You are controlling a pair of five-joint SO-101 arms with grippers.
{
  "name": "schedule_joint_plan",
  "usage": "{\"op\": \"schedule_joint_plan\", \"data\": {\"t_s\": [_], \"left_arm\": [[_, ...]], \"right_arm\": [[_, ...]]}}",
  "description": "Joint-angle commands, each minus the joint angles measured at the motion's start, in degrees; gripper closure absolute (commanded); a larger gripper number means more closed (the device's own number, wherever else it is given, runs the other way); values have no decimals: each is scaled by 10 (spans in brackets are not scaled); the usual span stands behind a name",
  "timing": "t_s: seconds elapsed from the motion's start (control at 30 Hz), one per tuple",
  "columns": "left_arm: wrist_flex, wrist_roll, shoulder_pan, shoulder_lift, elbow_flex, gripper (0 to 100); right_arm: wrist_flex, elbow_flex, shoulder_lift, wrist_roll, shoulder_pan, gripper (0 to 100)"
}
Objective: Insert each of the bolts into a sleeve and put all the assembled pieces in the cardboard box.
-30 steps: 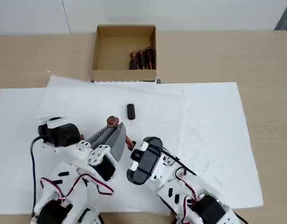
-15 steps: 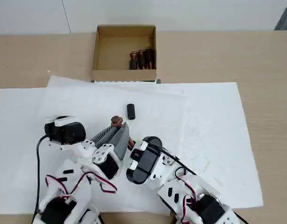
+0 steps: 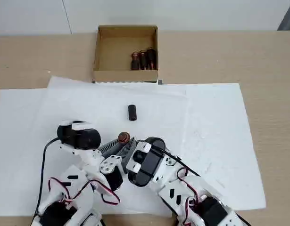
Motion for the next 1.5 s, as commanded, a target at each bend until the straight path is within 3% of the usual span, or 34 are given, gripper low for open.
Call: {"op": "schedule_joint_plan", "data": {"t_s": [0.0, 0.1, 0.33, 0.83, 0.93, 1.03, 1.33, 1.47], "left_arm": [[3, -34, 6, -1, 7, 992], [4, -47, 6, -2, 7, 983], [5, -69, -2, 0, 6, 833], [6, -113, -72, 2, -92, 834], [6, -121, -99, 1, -100, 874], [5, -169, -142, -2, -97, 991], [3, -349, -304, -2, 7, 995], [2, -381, -336, -2, 56, 995]], "right_arm": [[-22, -25, -6, 4, -1, 995], [-22, -23, -6, 4, -1, 995], [-22, -22, -6, 4, -1, 995], [-22, -20, -6, 2, -1, 995], [-21, -19, -6, -1, 10, 995], [-20, -8, -7, -4, 45, 995], [-20, 18, -4, -114, 157, 995], [-21, 20, -4, -160, 184, 995]]}}
